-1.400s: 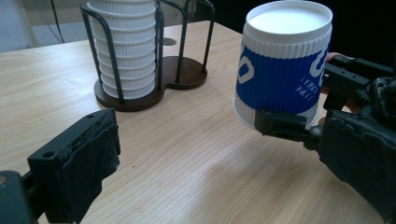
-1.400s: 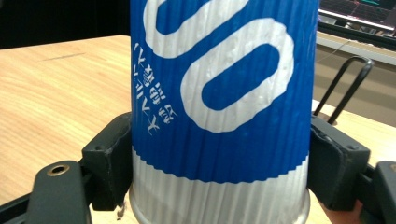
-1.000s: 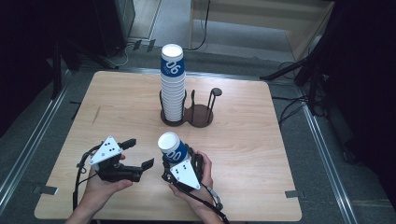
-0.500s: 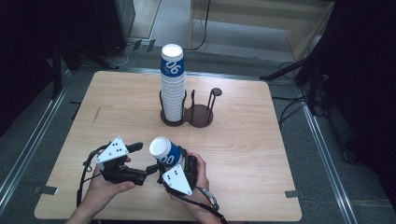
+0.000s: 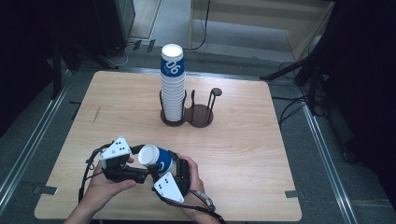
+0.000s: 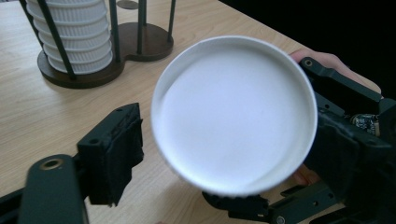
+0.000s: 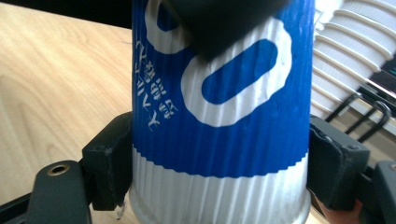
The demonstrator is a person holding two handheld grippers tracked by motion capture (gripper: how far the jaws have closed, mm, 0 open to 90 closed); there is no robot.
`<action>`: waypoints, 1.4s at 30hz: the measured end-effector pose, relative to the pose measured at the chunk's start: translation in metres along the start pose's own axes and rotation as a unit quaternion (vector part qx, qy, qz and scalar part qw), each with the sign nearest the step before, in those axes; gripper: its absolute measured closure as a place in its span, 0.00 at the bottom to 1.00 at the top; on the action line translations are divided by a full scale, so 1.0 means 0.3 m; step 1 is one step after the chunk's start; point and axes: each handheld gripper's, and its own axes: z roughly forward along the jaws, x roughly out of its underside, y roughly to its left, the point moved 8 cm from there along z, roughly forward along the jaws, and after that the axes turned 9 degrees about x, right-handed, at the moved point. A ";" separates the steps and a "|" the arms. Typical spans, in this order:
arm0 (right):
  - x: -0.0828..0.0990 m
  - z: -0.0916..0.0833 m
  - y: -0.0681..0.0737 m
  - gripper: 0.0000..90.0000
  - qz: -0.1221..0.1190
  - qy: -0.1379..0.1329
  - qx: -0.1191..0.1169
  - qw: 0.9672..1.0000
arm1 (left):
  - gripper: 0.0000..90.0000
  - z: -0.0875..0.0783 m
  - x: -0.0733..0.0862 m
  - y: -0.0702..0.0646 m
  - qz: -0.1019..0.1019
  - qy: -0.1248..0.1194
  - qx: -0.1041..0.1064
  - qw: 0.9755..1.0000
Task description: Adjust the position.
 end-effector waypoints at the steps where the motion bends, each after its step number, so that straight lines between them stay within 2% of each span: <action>1: -0.001 0.000 0.003 0.23 -0.002 -0.001 -0.003 1.000 | 0.26 0.002 0.003 -0.006 0.002 0.002 0.005 1.000; 7: 0.001 0.005 0.003 0.20 -0.010 0.004 -0.001 1.000 | 0.31 -0.004 0.007 -0.007 0.015 0.000 0.010 1.000; 10: -0.002 0.005 0.000 0.18 -0.015 0.003 0.004 1.000 | 0.32 -0.009 0.003 -0.009 0.014 -0.009 0.015 1.000; 14: -0.015 0.001 -0.010 0.14 0.003 -0.004 -0.005 1.000 | 0.32 -0.018 -0.005 0.000 -0.001 -0.023 0.027 0.999; 18: -0.024 -0.002 -0.027 0.06 0.024 0.004 -0.003 1.000 | 0.32 -0.034 -0.014 0.021 -0.017 -0.045 0.034 0.998; 21: -0.028 -0.002 -0.043 0.04 0.039 0.005 0.001 0.999 | 0.32 -0.053 -0.023 0.042 -0.015 -0.064 0.012 0.998; 24: -0.035 -0.005 -0.058 0.04 0.051 0.004 0.010 0.999 | 0.32 -0.071 -0.036 0.059 -0.016 -0.096 -0.008 0.995; 27: -0.040 -0.007 -0.070 0.04 0.058 0.003 0.014 0.998 | 0.32 -0.084 -0.038 0.075 0.000 -0.106 -0.037 0.994; 29: -0.042 -0.008 -0.076 0.04 0.066 0.004 0.016 0.998 | 0.32 -0.088 -0.040 0.080 -0.006 -0.114 -0.033 0.993; 31: -0.044 -0.009 -0.082 0.06 0.074 0.004 0.018 0.997 | 0.32 -0.091 -0.042 0.083 -0.011 -0.129 -0.029 0.991; 34: -0.052 -0.015 -0.087 0.12 0.089 0.004 0.016 0.996 | 0.32 -0.095 -0.046 0.085 -0.002 -0.144 -0.041 0.989; 35: -0.059 -0.017 -0.094 0.14 0.100 0.001 0.015 0.995 | 0.32 -0.096 -0.049 0.084 -0.002 -0.151 -0.038 0.988; 37: -0.060 -0.019 -0.097 0.14 0.104 0.001 0.015 0.994 | 0.32 -0.103 -0.052 0.094 -0.002 -0.161 -0.054 0.985; 39: -0.062 -0.020 -0.104 0.14 0.113 0.002 0.014 0.994 | 0.32 -0.105 -0.052 0.096 -0.004 -0.167 -0.050 0.985; 42: -0.064 -0.021 -0.113 0.15 0.130 0.005 0.013 0.991 | 0.32 -0.106 -0.055 0.103 -0.002 -0.185 -0.063 0.981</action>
